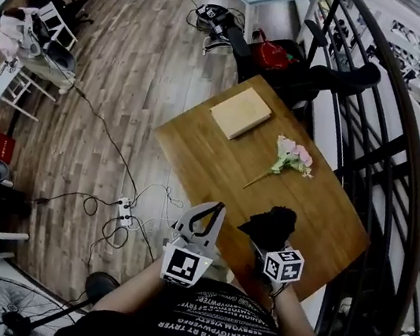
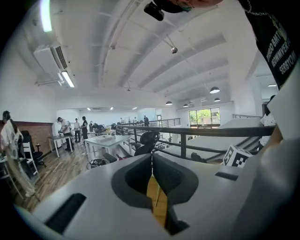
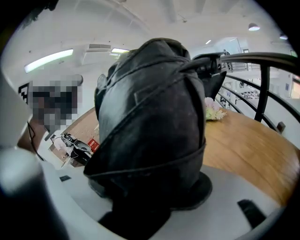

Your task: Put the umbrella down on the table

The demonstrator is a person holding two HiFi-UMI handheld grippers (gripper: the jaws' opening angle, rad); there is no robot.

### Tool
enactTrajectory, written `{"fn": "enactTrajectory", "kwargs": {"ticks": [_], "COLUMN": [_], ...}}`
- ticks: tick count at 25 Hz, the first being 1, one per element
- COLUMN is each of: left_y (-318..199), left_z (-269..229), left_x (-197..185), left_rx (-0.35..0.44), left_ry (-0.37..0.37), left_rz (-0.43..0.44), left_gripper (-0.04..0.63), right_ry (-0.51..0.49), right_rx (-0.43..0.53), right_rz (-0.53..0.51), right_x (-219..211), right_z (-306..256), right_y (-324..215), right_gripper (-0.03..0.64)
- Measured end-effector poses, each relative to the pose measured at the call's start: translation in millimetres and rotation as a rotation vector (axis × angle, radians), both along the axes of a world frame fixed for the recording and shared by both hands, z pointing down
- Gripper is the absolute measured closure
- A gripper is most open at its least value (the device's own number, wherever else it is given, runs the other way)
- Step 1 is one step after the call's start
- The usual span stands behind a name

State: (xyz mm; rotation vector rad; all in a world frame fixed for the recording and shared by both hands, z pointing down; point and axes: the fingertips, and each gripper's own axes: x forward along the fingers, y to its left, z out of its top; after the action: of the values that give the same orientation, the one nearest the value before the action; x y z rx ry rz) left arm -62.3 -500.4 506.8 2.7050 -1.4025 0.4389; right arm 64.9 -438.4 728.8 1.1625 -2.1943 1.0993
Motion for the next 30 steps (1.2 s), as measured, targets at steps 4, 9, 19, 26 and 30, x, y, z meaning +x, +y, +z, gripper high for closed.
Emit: {"fn": "enactTrajectory", "kwargs": {"ticks": [4, 9, 19, 26, 30], "left_y": [0, 0, 11, 24, 36], "left_z": [9, 16, 17, 8, -2], "left_x": [-5, -11, -18, -13, -8], "left_rx": [-0.021, -0.046, -0.044, -0.023, -0.004], "left_ry": [-0.008, -0.018, -0.019, -0.025, -0.028], "left_rz": [-0.009, -0.023, -0.041, -0.025, -0.014], "left_gripper": [0.566, 0.566, 0.566, 0.566, 0.566], "right_ry": [0.024, 0.080, 0.314, 0.319, 0.310], "right_rx": [-0.089, -0.156, -0.222, -0.120, 0.039], "right_rz": [-0.023, -0.042, -0.015, 0.081, 0.150], "right_x": [-6, -12, 24, 65, 84], "right_z": [41, 77, 117, 75, 21], "right_y": [1, -2, 3, 10, 18], "right_gripper": [0.333, 0.328, 0.285, 0.288, 0.364]}}
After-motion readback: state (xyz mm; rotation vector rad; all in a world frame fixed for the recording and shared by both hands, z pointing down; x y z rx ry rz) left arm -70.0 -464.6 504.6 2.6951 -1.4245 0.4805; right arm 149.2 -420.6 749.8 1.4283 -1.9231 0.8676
